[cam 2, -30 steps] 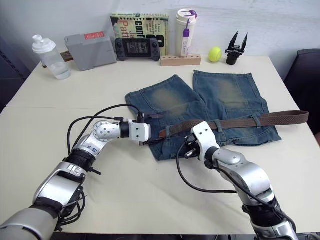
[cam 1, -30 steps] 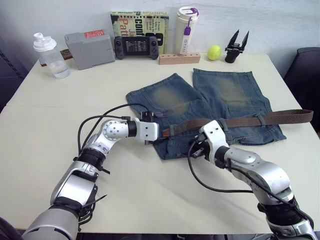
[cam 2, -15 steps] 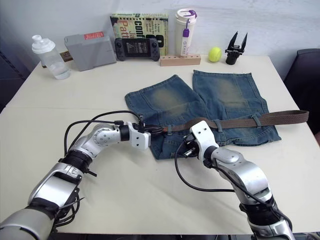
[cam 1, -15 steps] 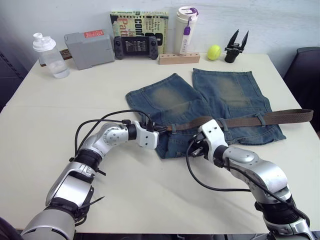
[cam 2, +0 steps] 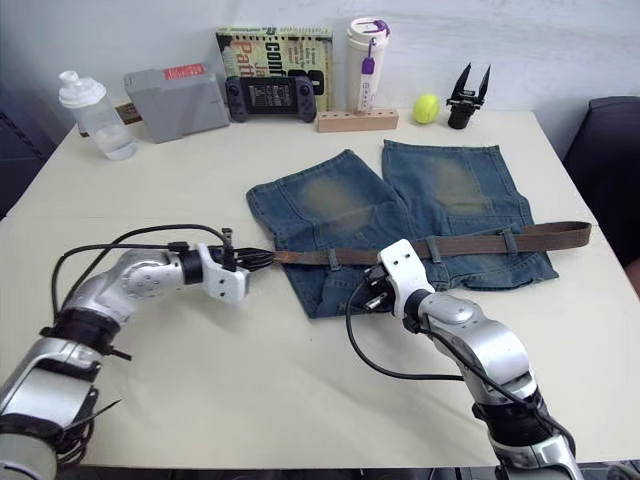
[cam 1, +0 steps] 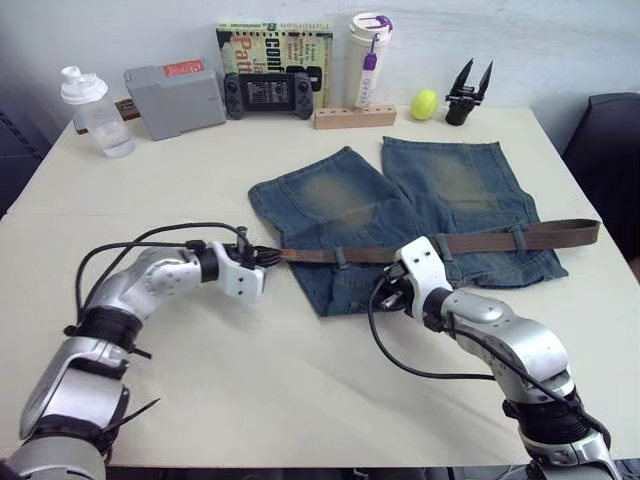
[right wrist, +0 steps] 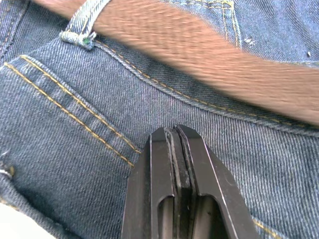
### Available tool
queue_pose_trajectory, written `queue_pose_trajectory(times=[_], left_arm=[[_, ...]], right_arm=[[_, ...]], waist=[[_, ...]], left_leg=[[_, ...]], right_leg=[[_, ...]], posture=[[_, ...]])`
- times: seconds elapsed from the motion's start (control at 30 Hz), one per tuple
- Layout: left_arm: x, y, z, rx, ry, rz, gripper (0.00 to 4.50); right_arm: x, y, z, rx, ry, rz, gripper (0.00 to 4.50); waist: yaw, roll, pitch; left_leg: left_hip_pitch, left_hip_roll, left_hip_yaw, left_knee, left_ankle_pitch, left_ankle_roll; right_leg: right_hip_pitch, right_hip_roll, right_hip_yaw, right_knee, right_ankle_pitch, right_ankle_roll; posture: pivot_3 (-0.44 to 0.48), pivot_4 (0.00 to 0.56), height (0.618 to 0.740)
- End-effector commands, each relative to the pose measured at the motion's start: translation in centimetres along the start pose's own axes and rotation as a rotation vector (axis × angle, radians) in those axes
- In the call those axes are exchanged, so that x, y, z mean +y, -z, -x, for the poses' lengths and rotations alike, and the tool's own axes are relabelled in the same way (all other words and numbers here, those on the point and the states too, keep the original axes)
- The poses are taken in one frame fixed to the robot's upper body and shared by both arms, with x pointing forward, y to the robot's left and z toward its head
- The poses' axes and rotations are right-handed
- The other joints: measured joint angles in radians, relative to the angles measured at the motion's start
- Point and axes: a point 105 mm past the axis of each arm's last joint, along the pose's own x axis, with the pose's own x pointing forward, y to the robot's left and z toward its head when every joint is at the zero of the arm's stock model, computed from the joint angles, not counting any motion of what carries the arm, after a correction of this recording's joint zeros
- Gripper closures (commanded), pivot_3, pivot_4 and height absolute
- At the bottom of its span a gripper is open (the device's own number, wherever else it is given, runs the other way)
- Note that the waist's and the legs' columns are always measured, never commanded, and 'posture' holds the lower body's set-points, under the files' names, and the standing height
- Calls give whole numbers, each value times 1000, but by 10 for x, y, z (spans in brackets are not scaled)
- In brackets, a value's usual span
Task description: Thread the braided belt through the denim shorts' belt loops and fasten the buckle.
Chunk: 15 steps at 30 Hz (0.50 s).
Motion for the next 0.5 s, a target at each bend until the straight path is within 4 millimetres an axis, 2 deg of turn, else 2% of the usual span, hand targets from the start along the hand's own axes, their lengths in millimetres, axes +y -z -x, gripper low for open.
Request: queue_pose_trajectory(times=[0.03,0.27,0.5], left_arm=[[15,19,34,113,-51,-4,4399],[-20,47,93,306,6,146,4399],[-53,58,147,469,-2,297,4399]], right_arm=[[-11,31,-5,139,40,-19,4500],[-5,26,-13,146,-23,21,4500],[-2,23,-17,163,-80,74,4500]], waist=[[0,0,0],[-19,-3,-2],[-28,-3,-2]], left_leg=[[0,0,0,0,0,0],[2,0,0,-2,0,0],[5,1,1,-4,-2,-2]], right_leg=[[0,0,0,0,0,0],[0,-2,-2,0,0,0],[0,-6,-10,1,0,-1]], posture=[[0,150,694],[0,150,694],[0,150,694]])
